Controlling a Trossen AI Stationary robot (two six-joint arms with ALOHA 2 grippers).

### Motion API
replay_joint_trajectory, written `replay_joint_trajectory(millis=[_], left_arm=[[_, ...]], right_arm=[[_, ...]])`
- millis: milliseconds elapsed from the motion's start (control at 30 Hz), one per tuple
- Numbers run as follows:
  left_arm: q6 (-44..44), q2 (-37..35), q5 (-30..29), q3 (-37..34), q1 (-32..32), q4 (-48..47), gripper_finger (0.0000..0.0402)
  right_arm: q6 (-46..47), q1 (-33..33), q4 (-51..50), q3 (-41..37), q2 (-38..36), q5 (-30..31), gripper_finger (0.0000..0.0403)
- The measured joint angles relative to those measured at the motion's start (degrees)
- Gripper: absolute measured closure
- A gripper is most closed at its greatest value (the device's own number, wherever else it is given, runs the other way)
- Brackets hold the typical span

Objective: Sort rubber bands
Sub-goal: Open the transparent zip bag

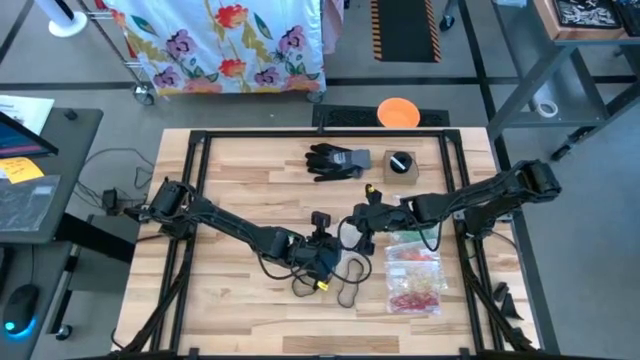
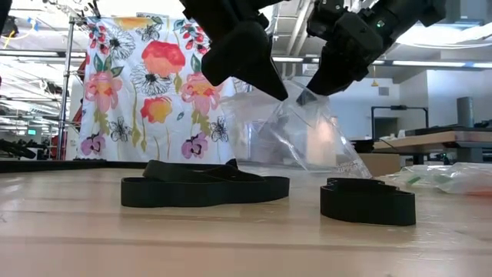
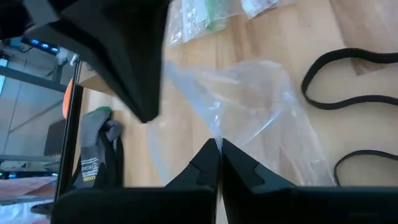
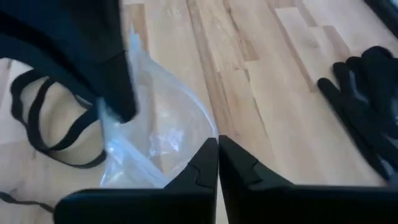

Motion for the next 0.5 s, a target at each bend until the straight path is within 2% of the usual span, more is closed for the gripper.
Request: replay_joint_trajectory(millis=[233, 500], left_arm=[[1.38, -0.02, 1.16, 0.0, -0.97, 0.11, 0.0401], [1.67, -0.04, 2.55, 0.0, -1.07, 0.5, 0.0401]], right_arm=[[-0.05, -0.19, -0.83, 0.0, -0.2, 8.94, 0.04], [-1.1, -0.05, 0.33, 0.0, -0.2, 13.2, 0.0402]])
